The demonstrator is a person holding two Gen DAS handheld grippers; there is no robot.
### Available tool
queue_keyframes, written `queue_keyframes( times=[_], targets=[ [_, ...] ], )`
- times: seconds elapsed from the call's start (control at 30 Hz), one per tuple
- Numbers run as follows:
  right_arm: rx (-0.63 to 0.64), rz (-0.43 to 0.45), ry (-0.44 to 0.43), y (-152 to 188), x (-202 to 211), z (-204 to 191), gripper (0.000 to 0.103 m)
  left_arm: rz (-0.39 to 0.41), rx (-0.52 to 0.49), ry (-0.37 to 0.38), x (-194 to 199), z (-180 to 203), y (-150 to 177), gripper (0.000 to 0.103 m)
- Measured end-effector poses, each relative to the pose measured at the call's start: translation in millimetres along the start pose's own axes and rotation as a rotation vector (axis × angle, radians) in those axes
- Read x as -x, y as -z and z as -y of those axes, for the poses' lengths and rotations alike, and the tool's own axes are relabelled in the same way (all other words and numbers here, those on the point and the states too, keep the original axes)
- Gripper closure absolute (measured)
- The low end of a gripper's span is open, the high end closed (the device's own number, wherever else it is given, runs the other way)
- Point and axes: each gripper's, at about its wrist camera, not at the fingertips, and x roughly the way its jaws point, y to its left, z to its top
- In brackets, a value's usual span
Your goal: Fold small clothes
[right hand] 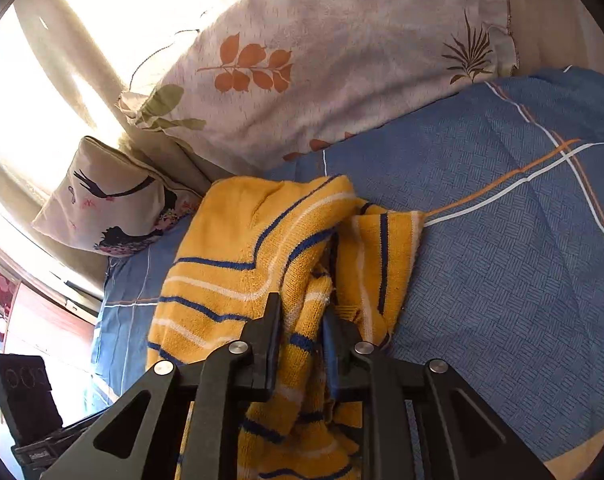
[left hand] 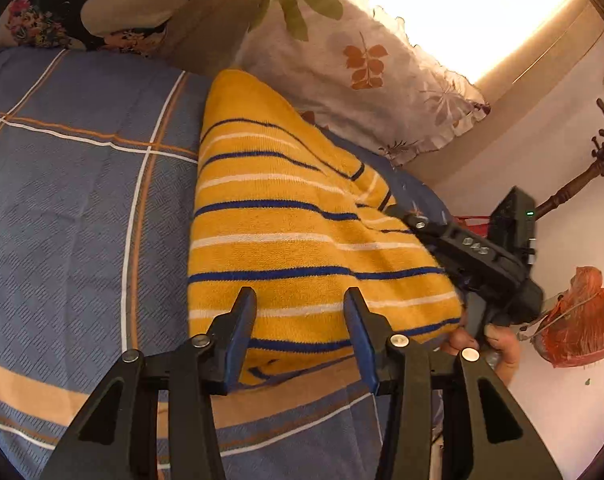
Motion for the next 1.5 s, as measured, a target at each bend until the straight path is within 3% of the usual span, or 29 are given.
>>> queue_keyframes(
  times=[0.1, 0.23, 0.33, 0.37, 0.4, 0.43, 0.47, 0.53, 0.6, 0.67, 0.73, 0.83, 0.87, 0.9, 0.93, 0.97, 1.03, 1.1, 1.13, 1.17, 1.2, 1.23, 1.27, 1.3, 1.4, 1.5],
  targets=[
    [-0.002, 0.031, -0.017, 2.6, 17.8, 1.6, 0.050, -0.055, -0.001, -0.036, -27.6, -0.3, 6.0, 0.059],
    [0.014, 0.036, -0.063, 16.2, 39.6, 0.9, 0.050, -0.030, -0.058, -0.081, -28.7, 8.2, 13.2, 0.059],
    [0.083, 0.027, -0.050, 34.1, 43.9, -9.7, 0.050, -0.030, -0.051, -0.077, -28.0, 7.8, 11.1, 0.059],
    [0.120, 0.017, -0.038, 40.7, 42.1, -15.4, 0.058, -0.030, -0.052, -0.078, -27.3, 8.0, 11.5, 0.059],
    [0.161, 0.000, -0.013, 47.6, 38.4, -20.0, 0.076, -0.029, -0.054, -0.083, -27.6, 8.8, 11.1, 0.059],
    [0.190, -0.026, 0.020, 53.7, 31.8, -21.9, 0.086, -0.029, -0.059, -0.088, -26.8, 9.5, 11.8, 0.059],
    [0.192, -0.058, 0.049, 58.7, 23.6, -18.3, 0.092, -0.033, -0.069, -0.094, -25.4, 11.8, 13.0, 0.059],
    [0.139, -0.103, 0.069, 62.1, 10.4, -0.2, 0.094, -0.042, -0.095, -0.077, -17.0, 17.6, 14.9, 0.059],
    [0.071, -0.125, 0.035, 60.2, 8.4, 18.3, 0.098, -0.050, -0.123, -0.021, -3.9, 24.4, 18.2, 0.059],
    [0.070, -0.133, 0.044, 57.4, 15.9, 18.3, 0.097, -0.057, -0.139, 0.012, 9.4, 29.2, 23.4, 0.059],
    [0.095, -0.078, 0.062, 51.1, 30.8, 7.3, 0.092, -0.044, -0.167, 0.002, 21.4, 32.1, 29.7, 0.058],
    [0.132, 0.072, 0.062, 35.4, 51.1, -13.8, 0.088, -0.005, -0.198, -0.060, 32.3, 31.4, 39.7, 0.056],
    [0.133, 0.118, 0.056, 29.8, 52.7, -19.2, 0.071, 0.002, -0.193, -0.074, 34.1, 29.7, 42.4, 0.056],
    [0.120, 0.155, 0.045, 23.7, 50.6, -23.3, 0.039, 0.004, -0.180, -0.079, 35.1, 27.1, 44.5, 0.056],
    [0.100, 0.186, 0.021, 18.3, 45.2, -25.4, 0.027, 0.005, -0.166, -0.078, 36.4, 24.8, 47.3, 0.056],
    [0.079, 0.197, -0.007, 12.1, 36.6, -26.7, 0.022, 0.008, -0.155, -0.077, 36.9, 23.5, 49.5, 0.055],
    [0.017, 0.128, -0.079, -0.8, 10.5, -27.0, 0.023, 0.019, -0.149, -0.091, 40.9, 20.7, 53.1, 0.055],
    [-0.072, 0.039, -0.197, -9.6, -15.6, -16.3, 0.030, 0.038, -0.153, -0.119, 46.4, 18.3, 56.7, 0.054],
    [-0.094, 0.005, -0.199, -12.5, -27.4, -9.1, 0.032, 0.047, -0.157, -0.133, 50.1, 16.5, 58.0, 0.053],
    [-0.089, -0.013, -0.154, -15.9, -37.8, -1.6, 0.042, 0.056, -0.159, -0.144, 53.6, 14.4, 58.8, 0.051],
    [-0.076, -0.012, -0.089, -18.7, -45.0, 6.1, 0.065, 0.063, -0.158, -0.153, 56.8, 12.7, 58.9, 0.050],
    [-0.071, 0.004, -0.006, -21.0, -48.0, 14.8, 0.073, 0.071, -0.156, -0.159, 60.4, 10.1, 58.8, 0.049],
    [-0.081, 0.015, 0.096, -23.1, -48.6, 23.7, 0.072, 0.078, -0.154, -0.162, 63.9, 7.6, 58.7, 0.048],
    [-0.109, 0.012, 0.197, -24.3, -46.6, 32.9, 0.062, 0.085, -0.152, -0.164, 66.7, 5.1, 58.4, 0.048],
    [-0.156, 0.074, 0.171, -20.0, -18.3, 32.7, 0.061, 0.103, -0.142, -0.165, 74.0, -3.2, 57.8, 0.046],
    [-0.023, 0.142, 0.114, -16.4, 6.5, -12.5, 0.061, 0.107, -0.127, -0.166, 75.0, -9.1, 55.3, 0.045]
  ],
)
